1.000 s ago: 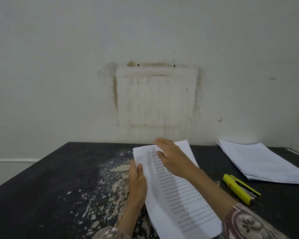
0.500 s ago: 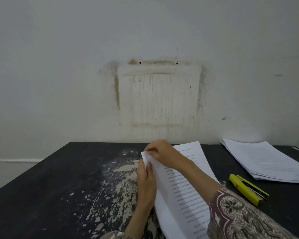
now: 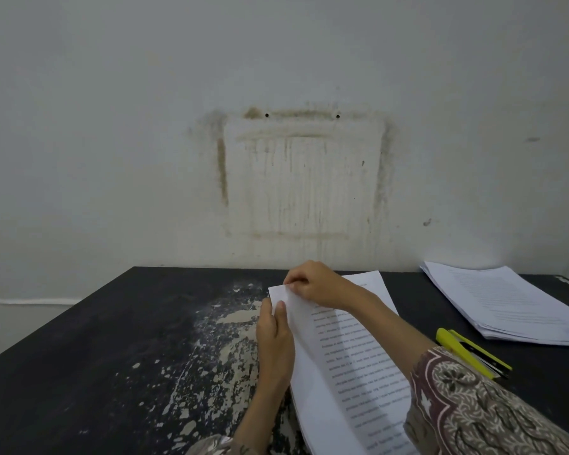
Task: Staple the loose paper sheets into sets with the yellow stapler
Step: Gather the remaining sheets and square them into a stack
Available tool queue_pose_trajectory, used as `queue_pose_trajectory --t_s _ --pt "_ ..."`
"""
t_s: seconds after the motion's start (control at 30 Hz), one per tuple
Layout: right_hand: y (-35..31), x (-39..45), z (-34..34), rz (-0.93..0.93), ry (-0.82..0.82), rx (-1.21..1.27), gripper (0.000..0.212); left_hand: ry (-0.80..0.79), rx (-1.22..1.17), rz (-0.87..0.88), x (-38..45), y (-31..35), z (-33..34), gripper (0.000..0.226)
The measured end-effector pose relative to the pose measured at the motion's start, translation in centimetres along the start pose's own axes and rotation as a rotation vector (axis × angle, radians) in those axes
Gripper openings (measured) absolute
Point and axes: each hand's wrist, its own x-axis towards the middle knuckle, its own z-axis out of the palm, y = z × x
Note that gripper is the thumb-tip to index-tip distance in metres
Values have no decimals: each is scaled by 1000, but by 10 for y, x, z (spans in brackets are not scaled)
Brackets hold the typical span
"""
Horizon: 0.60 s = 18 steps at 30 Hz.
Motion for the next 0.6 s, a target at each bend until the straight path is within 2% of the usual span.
queue_pose_trajectory --t_s 0.33,0.47,0.53,0.6 --pt "5 -2 3 -51 13 37 23 -3 25 -23 -2 4 -2 24" --pt "9 -1 0 -54 117 45 22 -30 -102 -237 -4 11 -1 23" --pt "12 -1 -3 -49 174 74 21 -130 -183 -372 -8 14 0 19" --pt "15 -2 -2 -38 198 90 20 -220 -129 -414 -10 14 0 17"
